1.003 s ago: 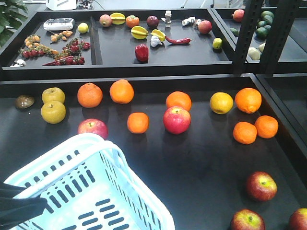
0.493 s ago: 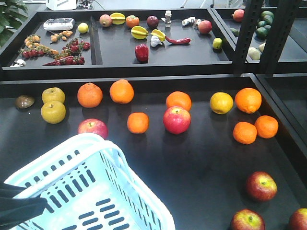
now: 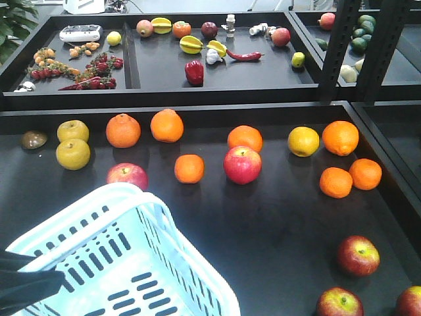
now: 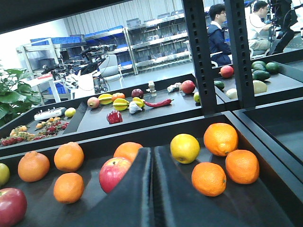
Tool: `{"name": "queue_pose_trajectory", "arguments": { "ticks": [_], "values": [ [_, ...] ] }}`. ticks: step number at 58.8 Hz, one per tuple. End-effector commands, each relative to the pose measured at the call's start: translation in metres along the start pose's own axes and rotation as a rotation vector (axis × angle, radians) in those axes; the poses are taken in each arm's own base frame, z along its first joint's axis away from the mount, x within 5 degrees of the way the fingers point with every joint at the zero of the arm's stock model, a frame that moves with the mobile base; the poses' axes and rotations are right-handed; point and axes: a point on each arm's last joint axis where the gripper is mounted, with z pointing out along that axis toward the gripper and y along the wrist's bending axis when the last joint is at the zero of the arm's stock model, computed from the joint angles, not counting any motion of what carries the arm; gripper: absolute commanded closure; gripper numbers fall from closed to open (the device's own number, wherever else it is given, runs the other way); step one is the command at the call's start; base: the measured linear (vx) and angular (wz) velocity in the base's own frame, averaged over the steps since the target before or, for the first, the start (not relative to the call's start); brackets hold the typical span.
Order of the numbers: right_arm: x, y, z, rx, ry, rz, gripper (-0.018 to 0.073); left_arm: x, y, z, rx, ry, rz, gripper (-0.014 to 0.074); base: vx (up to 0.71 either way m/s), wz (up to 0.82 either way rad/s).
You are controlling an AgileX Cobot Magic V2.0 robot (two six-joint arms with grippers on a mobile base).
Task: Pick three apples into basket with both arms
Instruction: 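Approach the fruit table and hold position with the basket raised, then lower the light-blue basket onto the table with the left gripper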
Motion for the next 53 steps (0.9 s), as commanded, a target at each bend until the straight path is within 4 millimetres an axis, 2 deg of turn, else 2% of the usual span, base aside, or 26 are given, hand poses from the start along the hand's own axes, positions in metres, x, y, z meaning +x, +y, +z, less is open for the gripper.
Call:
{"name": "queue_pose_trajectory", "arguments": {
  "ticks": [1, 33, 43, 53],
  "values": [
    [-0.004, 0.001, -0.001, -0.009, -0.074, -0.014, 0.0566, -0.016, -0.001, -0.007, -0.014, -0.140, -0.024, 0.0602, 0.00, 0.00],
    [-0.004, 0.001, -0.001, -0.009, -0.074, -0.014, 0.0566, -0.033, 0.007, -0.011, -0.095, -0.333, -0.060, 0.0602, 0.00, 0.00],
    [-0.004, 0.001, -0.001, -0.009, -0.074, -0.014, 0.0566, -0.042, 0.016, 0.002, -0.089, -0.350, -0.123, 0.0602, 0.00, 0.00],
    [-0.004, 0.001, -0.001, -0.009, -0.074, -0.014, 0.0566, -0.053, 0.031, 0.028, -0.087, -0.322, -0.129, 0.0602, 0.00, 0.00]
  ]
}}
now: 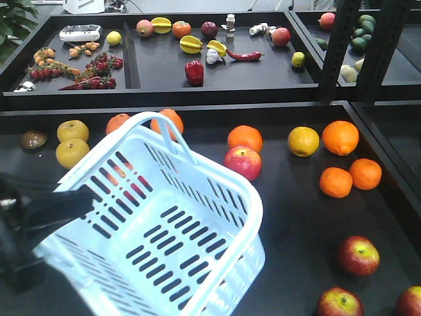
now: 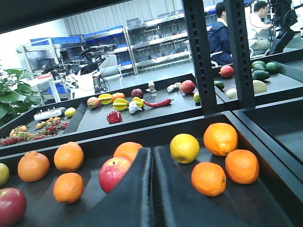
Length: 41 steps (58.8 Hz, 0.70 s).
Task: Pick three apples into basket with both arms
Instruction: 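Lower the light-blue basket onto the table with the left gripper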
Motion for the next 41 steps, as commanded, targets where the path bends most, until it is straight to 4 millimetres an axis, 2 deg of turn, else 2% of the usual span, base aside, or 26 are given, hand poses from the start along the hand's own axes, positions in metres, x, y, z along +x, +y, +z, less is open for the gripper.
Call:
{"name": "queue_pose_trajectory", "arguments": {
  "ticks": [1, 13, 28, 41],
  "values": [
    [-0.004, 0.001, -0.001, -0.009, -0.074, -0.014, 0.0566, -0.022, 0.005, 0.010, -0.014, -0.098, -0.003, 0.0602, 0.00, 0.00],
    [-0.004, 0.001, -0.001, -0.009, -0.074, -0.014, 0.0566, -0.047, 0.013, 0.047, 0.068, 0.001, 0.118, 0.0602, 0.00, 0.00],
    [-0.004, 0.001, -0.001, -0.009, -0.074, -0.014, 0.0566, -0.081, 0.029, 0.110, 0.213, 0.158, 0.204, 0.0602, 0.00, 0.00],
    [-0.004, 0.001, -0.001, -0.009, -0.074, -0.014, 0.0566, -0.088, 0.046, 0.165, 0.324, 0.265, 0.272, 0.0602, 0.00, 0.00]
  ]
}}
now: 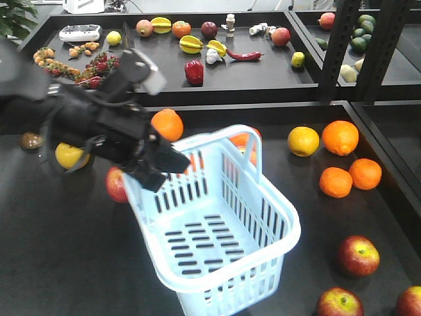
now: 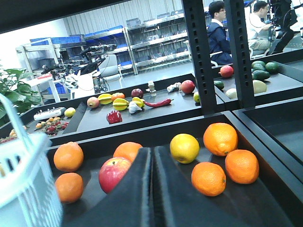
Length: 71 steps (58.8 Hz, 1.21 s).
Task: Pick three apples into basket with both arms
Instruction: 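Lower the light-blue basket onto the table with the left gripper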
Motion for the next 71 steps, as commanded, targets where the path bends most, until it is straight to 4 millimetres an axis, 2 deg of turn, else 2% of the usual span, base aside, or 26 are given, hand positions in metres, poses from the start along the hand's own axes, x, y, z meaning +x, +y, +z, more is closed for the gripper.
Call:
{"name": "queue_pose_trajectory", "arguments": {
  "ticks": [1, 13, 27, 57, 71],
  "values": [
    [-0.004, 0.001, -0.001, -0.009, -0.074, -0.014, 0.0566, -0.025, 0.004, -0.003, 0.007, -0.087, 0.058, 0.0602, 0.00, 0.00],
    [-0.004, 0.001, -0.001, -0.009, -0.074, -0.014, 0.0566, -0.030, 0.029, 0.025, 0.011, -0.066, 0.066, 0.0602, 0.00, 0.00],
    [-0.004, 0.001, -0.001, -0.009, -0.074, -0.014, 0.0566, -0.026, 0.042, 0.043, 0.009, -0.052, 0.044, 0.0600, 0.00, 0.00],
    [-0.004, 0.001, -0.001, -0.009, -0.074, -0.014, 0.0566, -0.027, 0.045, 0.048, 0.005, -0.079, 0.018, 0.0589, 0.00, 0.00],
    [-0.004, 0.001, -0.001, -0.009, -0.074, -0.014, 0.0566, -0.027, 0.045, 0.048, 0.005, -0.079, 0.018, 0.0552, 0.00, 0.00]
  ]
}}
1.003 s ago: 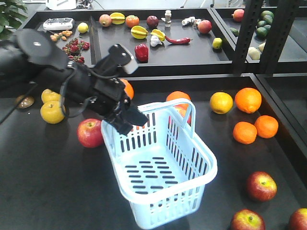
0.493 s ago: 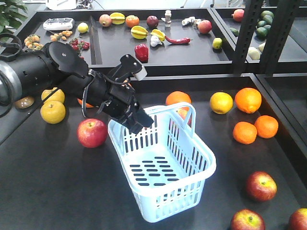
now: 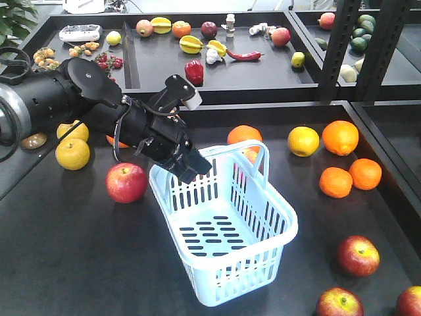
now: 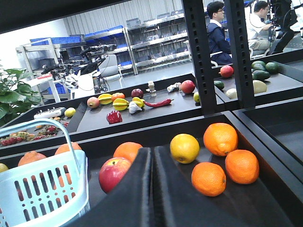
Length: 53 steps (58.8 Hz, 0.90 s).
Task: Pick three apples into basket with both arms
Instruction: 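Lower the light-blue basket onto the table with the left gripper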
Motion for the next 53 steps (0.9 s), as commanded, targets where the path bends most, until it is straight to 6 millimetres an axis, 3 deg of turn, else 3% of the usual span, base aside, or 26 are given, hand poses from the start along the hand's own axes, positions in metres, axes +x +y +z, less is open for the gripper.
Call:
{"name": "queue_pose_trajectory", "arguments": {
  "ticks": [1, 14, 32, 53],
  "values": [
    [-0.004, 0.001, -0.001, -0.009, -0.073, -0.014, 0.0566, -0.025, -0.012, -0.025, -0.022, -0.128, 0.017, 0.0548, 0.00, 0.00],
    [-0.004, 0.001, -0.001, -0.009, -0.073, -0.014, 0.0566, -0.025, -0.012, -0.025, -0.020, -0.128, 0.016, 0.0453, 0.00, 0.00],
    [-0.004, 0.001, -0.001, -0.009, -0.073, -0.014, 0.0566, -0.027, -0.014, -0.025, 0.001, -0.150, -0.003, 0.0249, 0.00, 0.00],
    [-0.004, 0.001, -0.001, -0.009, -0.073, -0.014, 0.0566, -0.022, -0.031, -0.030, 0.153, -0.068, -0.046, 0.0250, 0.00, 0.00]
  ]
}}
